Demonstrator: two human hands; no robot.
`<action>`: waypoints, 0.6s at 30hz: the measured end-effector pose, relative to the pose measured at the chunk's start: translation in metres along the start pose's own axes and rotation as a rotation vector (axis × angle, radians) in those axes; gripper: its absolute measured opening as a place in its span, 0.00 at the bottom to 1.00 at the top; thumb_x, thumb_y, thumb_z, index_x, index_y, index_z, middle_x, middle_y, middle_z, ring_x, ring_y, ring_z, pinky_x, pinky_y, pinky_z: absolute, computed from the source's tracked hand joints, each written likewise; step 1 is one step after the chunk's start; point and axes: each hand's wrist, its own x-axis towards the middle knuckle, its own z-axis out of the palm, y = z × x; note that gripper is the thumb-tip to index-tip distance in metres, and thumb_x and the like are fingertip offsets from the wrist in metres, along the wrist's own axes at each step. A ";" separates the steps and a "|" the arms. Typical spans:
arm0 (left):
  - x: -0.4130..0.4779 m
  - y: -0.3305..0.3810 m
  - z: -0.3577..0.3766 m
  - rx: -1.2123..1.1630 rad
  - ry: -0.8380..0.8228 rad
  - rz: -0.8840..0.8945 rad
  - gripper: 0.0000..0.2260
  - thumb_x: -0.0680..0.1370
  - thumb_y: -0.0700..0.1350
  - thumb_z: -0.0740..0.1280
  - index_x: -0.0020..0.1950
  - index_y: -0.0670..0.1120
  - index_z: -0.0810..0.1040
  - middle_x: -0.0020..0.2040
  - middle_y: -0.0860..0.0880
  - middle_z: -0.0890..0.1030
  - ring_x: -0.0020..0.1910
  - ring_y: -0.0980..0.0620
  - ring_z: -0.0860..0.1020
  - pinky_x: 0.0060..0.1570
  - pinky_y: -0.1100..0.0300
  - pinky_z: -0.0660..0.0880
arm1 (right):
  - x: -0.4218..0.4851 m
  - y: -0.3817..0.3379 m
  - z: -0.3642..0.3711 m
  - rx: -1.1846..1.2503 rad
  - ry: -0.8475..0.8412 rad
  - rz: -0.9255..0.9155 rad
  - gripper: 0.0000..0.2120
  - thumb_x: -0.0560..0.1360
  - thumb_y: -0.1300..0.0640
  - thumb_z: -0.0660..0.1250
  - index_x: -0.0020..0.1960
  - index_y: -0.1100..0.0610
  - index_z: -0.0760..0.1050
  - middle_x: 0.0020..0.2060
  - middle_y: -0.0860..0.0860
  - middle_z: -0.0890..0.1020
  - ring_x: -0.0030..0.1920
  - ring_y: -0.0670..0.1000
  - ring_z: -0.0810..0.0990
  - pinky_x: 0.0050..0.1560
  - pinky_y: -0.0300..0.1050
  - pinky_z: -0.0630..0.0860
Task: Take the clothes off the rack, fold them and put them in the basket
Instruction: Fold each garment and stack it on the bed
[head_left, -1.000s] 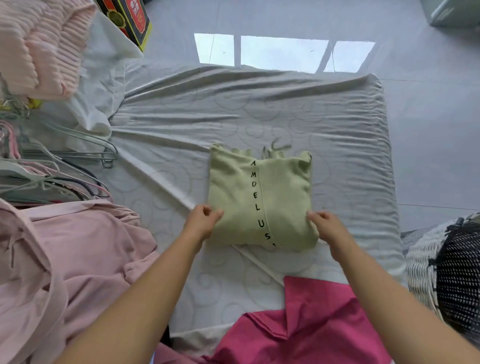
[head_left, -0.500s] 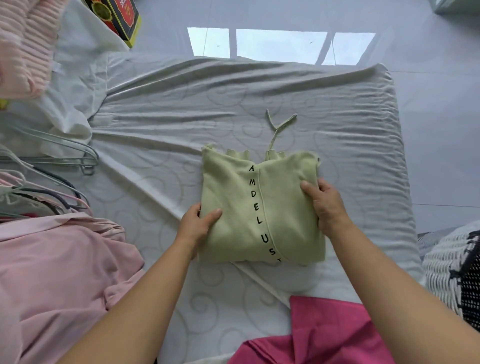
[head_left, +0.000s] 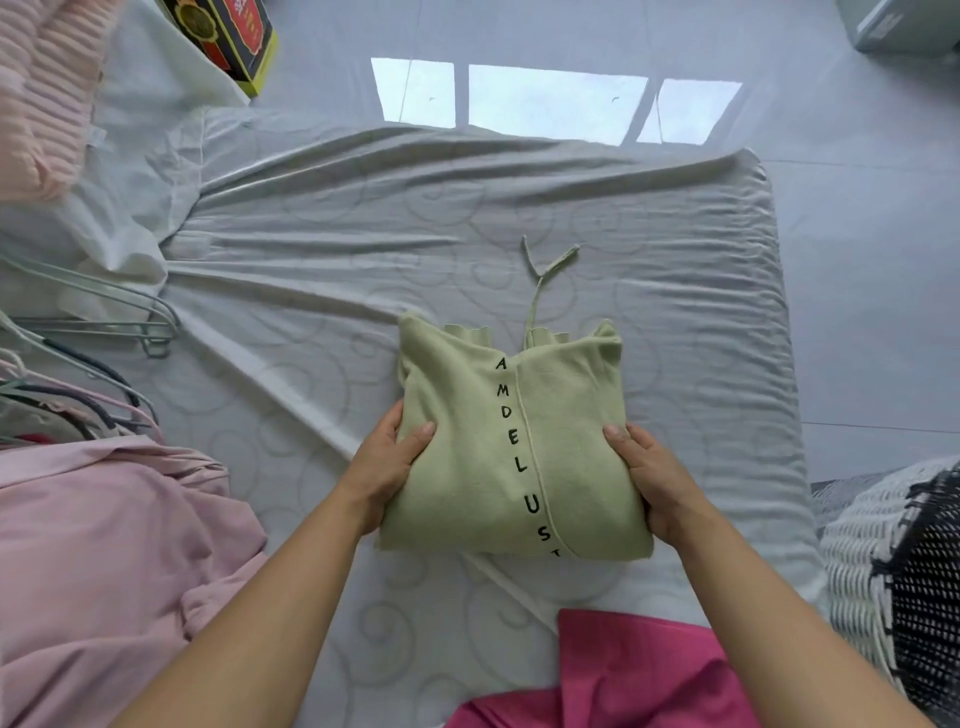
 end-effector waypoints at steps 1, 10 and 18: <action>-0.003 0.002 0.006 -0.027 -0.005 0.031 0.19 0.78 0.44 0.64 0.69 0.52 0.68 0.60 0.52 0.79 0.54 0.53 0.79 0.50 0.58 0.76 | -0.004 -0.005 -0.007 0.016 0.007 -0.011 0.09 0.78 0.52 0.62 0.55 0.54 0.76 0.48 0.51 0.82 0.46 0.51 0.81 0.43 0.46 0.76; -0.002 0.079 0.104 -0.093 -0.166 0.343 0.19 0.78 0.39 0.63 0.68 0.51 0.70 0.57 0.52 0.80 0.51 0.55 0.80 0.48 0.63 0.78 | -0.021 -0.081 -0.094 0.086 0.133 -0.264 0.07 0.79 0.55 0.60 0.51 0.52 0.77 0.38 0.43 0.85 0.37 0.43 0.83 0.33 0.36 0.78; 0.044 0.067 0.144 0.285 -0.100 0.241 0.31 0.79 0.51 0.63 0.77 0.51 0.51 0.72 0.47 0.65 0.69 0.49 0.67 0.68 0.56 0.63 | 0.034 -0.085 -0.147 -0.427 0.344 -0.204 0.23 0.79 0.46 0.57 0.70 0.57 0.65 0.65 0.57 0.73 0.63 0.58 0.74 0.62 0.53 0.71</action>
